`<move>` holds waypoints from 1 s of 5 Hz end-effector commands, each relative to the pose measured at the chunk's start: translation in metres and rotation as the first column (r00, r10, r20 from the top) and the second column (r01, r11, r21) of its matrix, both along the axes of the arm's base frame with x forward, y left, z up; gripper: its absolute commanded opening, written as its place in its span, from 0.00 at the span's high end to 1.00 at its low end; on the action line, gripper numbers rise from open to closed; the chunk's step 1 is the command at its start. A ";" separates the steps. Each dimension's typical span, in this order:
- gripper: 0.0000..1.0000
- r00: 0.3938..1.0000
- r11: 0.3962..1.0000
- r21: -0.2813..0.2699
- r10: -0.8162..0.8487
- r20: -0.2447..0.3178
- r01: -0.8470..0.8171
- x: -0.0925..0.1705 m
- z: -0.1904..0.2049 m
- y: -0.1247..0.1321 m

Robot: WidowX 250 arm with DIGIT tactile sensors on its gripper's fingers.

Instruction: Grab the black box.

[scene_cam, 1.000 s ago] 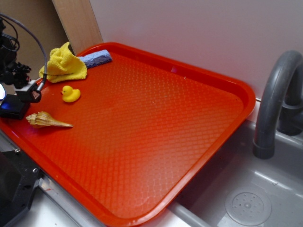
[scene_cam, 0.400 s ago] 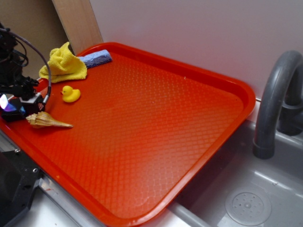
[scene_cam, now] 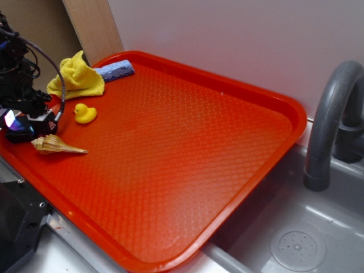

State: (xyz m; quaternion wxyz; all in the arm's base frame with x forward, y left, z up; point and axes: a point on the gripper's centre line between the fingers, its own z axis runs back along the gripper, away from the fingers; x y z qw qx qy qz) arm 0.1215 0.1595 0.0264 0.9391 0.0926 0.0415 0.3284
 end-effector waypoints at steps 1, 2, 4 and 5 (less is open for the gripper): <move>1.00 0.989 0.991 -0.020 -0.133 0.058 0.134 0.004 0.040 -0.014; 1.00 0.972 0.976 -0.052 -0.205 0.118 0.212 0.020 0.072 -0.033; 1.00 0.846 0.854 -0.090 -0.485 0.221 0.513 0.050 0.141 -0.111; 1.00 0.804 0.809 -0.104 -0.543 0.243 0.578 0.055 0.176 -0.134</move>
